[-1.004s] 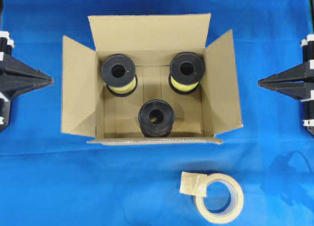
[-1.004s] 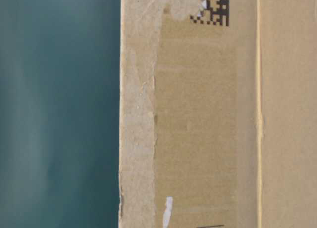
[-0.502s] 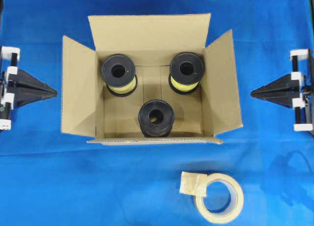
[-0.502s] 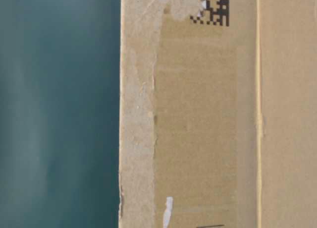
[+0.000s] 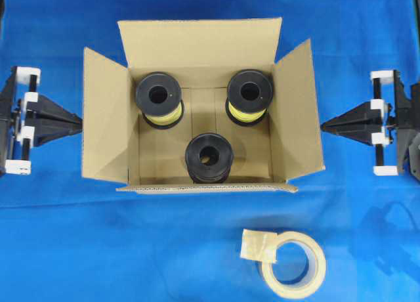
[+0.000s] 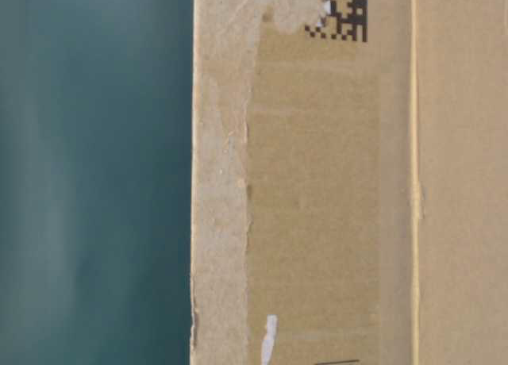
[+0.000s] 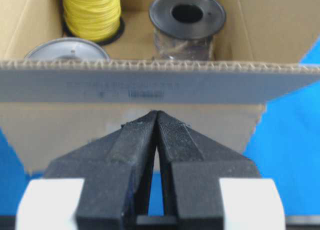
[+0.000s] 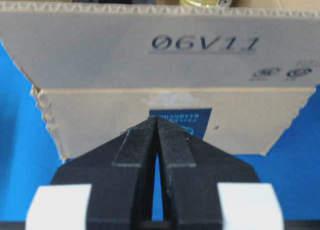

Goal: Close the cardboard box.
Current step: 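Push the left and right side flaps inward with both grippers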

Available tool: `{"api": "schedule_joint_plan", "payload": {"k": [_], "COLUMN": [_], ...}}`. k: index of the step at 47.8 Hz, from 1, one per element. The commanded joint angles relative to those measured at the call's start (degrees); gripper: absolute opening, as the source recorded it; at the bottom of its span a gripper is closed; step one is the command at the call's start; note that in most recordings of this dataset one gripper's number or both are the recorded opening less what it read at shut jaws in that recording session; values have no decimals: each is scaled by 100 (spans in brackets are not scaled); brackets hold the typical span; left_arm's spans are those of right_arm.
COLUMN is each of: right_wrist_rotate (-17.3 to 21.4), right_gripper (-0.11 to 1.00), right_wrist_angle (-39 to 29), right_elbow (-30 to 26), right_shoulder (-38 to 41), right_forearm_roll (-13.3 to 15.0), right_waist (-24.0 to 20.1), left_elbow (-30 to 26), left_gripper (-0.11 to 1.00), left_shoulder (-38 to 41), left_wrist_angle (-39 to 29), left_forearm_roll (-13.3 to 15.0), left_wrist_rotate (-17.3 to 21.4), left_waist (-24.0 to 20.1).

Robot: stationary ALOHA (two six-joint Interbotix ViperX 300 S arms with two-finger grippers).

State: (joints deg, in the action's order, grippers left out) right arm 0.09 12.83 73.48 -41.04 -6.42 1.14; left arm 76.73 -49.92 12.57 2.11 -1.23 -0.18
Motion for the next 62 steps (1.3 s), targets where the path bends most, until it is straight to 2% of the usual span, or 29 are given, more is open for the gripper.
{"api": "schedule_joint_plan", "payload": {"k": [1, 10, 18, 39, 49, 62], "right_wrist_rotate": [-18, -53, -70, -70, -70, -9], "right_gripper": [0, 0, 0, 0, 0, 0], "right_wrist_angle": [211, 580, 791, 1020, 1028, 1081], "right_elbow": [-264, -668, -1099, -2039, -2391, -2514], "right_shoulder": [255, 826, 1336, 2637, 3270, 3814], "right_forearm_roll": [9, 18, 44, 44, 26, 0], "right_waist": [0, 9, 9, 53, 132, 158], "left_elbow": [-79, -501, -1081, -2452, -2681, -2584], "left_gripper": [0, 0, 0, 0, 0, 0], "left_shoulder": [439, 1345, 2048, 3727, 4157, 4509], "left_wrist_angle": [694, 1397, 1459, 1433, 1433, 1503], "left_forearm_roll": [-9, 0, -9, 0, 0, 9], "left_wrist_rotate": [53, 229, 431, 492, 483, 413], "left_waist": [-9, -9, -26, -255, -264, -264]}}
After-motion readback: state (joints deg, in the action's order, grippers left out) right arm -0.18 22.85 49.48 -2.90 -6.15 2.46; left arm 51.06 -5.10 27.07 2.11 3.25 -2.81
